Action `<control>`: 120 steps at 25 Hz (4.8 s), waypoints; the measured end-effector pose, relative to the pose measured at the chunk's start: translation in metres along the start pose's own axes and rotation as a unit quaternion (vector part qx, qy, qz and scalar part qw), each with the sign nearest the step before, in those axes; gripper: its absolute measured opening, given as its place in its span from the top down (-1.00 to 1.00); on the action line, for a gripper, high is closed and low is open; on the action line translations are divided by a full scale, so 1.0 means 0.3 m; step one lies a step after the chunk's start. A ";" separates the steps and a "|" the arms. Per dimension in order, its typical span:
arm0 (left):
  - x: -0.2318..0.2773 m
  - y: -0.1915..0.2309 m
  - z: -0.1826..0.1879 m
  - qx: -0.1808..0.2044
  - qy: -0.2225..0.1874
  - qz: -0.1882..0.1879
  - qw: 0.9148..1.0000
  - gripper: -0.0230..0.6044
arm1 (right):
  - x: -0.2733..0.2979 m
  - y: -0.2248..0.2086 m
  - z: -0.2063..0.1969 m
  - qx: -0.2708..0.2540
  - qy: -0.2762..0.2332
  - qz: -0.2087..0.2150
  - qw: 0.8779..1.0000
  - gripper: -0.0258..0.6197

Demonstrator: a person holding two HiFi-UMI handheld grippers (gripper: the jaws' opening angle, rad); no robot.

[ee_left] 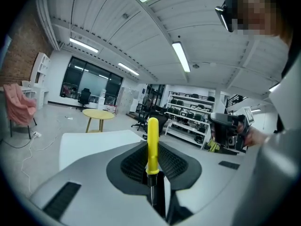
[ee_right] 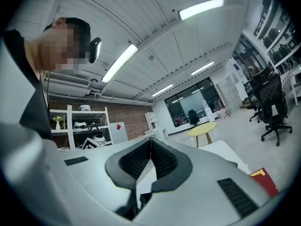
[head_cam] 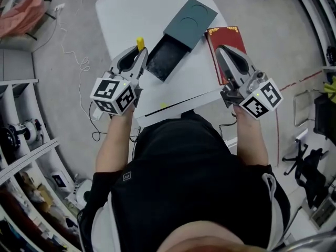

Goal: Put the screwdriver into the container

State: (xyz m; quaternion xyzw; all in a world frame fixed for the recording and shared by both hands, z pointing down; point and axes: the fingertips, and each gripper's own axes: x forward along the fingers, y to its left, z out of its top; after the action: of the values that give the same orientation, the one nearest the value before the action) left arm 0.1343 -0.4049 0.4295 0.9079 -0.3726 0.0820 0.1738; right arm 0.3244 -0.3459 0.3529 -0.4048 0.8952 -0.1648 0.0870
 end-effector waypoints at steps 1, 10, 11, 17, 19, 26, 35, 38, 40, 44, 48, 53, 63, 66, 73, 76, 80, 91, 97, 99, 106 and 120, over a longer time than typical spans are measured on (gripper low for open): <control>0.019 0.001 -0.012 -0.002 0.007 0.004 1.000 0.69 | 0.002 -0.019 -0.002 0.004 0.002 0.004 1.000 0.83; 0.193 -0.006 -0.146 -0.009 0.060 0.037 0.997 0.69 | -0.028 -0.187 -0.043 0.038 0.024 0.028 0.999 0.83; 0.206 -0.003 -0.165 -0.011 0.066 0.039 0.997 0.69 | -0.028 -0.196 -0.048 0.040 0.026 0.030 0.998 0.83; 0.287 0.006 -0.299 -0.028 0.115 0.039 0.992 0.69 | -0.030 -0.241 -0.061 0.047 0.033 0.040 0.998 0.83; 0.316 0.016 -0.347 -0.038 0.132 0.041 0.990 0.69 | -0.037 -0.259 -0.067 0.051 0.034 0.041 0.997 0.83; 0.397 0.040 -0.482 -0.042 0.197 0.037 0.979 0.69 | -0.059 -0.309 -0.109 0.067 0.040 0.038 0.996 0.83; 0.430 0.061 -0.604 -0.022 0.293 0.047 0.955 0.68 | -0.058 -0.317 -0.109 0.073 0.036 0.039 0.996 0.83; 0.436 0.068 -0.625 -0.018 0.306 0.051 0.951 0.68 | -0.055 -0.319 -0.106 0.072 0.035 0.040 0.996 0.83; 0.445 0.069 -0.645 -0.014 0.316 0.049 0.947 0.68 | -0.052 -0.322 -0.102 0.072 0.034 0.041 0.996 0.83; 0.463 0.067 -0.672 -0.011 0.334 0.049 0.941 0.68 | -0.047 -0.328 -0.090 0.071 0.034 0.046 0.996 0.83; 0.471 0.080 -0.686 -0.005 0.353 0.063 0.934 0.68 | -0.036 -0.330 -0.093 0.071 0.039 0.053 0.995 0.83; 0.478 0.089 -0.711 0.019 0.374 0.068 0.925 0.67 | -0.020 -0.319 -0.105 0.073 0.045 0.067 0.994 0.83; 0.490 0.072 -0.627 0.057 0.317 0.084 0.943 0.56 | -0.049 -0.329 -0.125 0.075 0.047 0.080 0.993 0.83; 0.456 0.039 -0.498 0.078 0.250 0.096 0.960 0.56 | -0.061 -0.320 -0.109 0.064 0.042 0.079 0.994 0.83; 0.244 -0.022 -0.234 0.080 0.119 0.098 0.985 0.63 | -0.010 -0.173 -0.066 0.033 0.041 0.090 0.995 0.83; 0.130 -0.025 -0.170 0.077 0.078 0.093 0.990 0.63 | 0.040 -0.060 -0.061 0.017 0.041 0.102 0.994 0.83; -0.048 -0.005 -0.089 0.078 0.028 0.097 0.992 0.63 | 0.101 0.078 -0.039 -0.004 0.027 0.100 0.995 0.83; -0.540 0.029 0.013 0.079 -0.068 0.099 0.990 0.75 | 0.110 0.432 -0.048 -0.040 0.010 0.077 0.996 0.83; -0.694 -0.030 -0.002 0.082 -0.084 0.082 0.990 0.76 | 0.019 0.527 -0.120 -0.038 0.025 0.046 0.998 0.83; -0.724 -0.053 0.005 0.082 -0.093 0.079 0.989 0.76 | -0.013 0.550 -0.128 -0.037 0.027 0.042 0.998 0.83; -0.790 -0.143 0.020 0.088 -0.110 0.084 0.986 0.77 | -0.152 0.554 -0.091 -0.047 0.008 0.030 0.998 0.83; -0.764 -0.281 0.041 0.072 -0.120 0.124 0.982 0.78 | -0.420 0.399 -0.004 -0.061 -0.030 0.001 0.998 0.83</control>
State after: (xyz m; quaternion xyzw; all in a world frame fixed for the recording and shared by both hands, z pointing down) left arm 0.0317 -0.2052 0.3328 0.8682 -0.4933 0.0203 0.0505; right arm 0.3236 -0.1768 0.3130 -0.4134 0.9008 -0.0979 0.0894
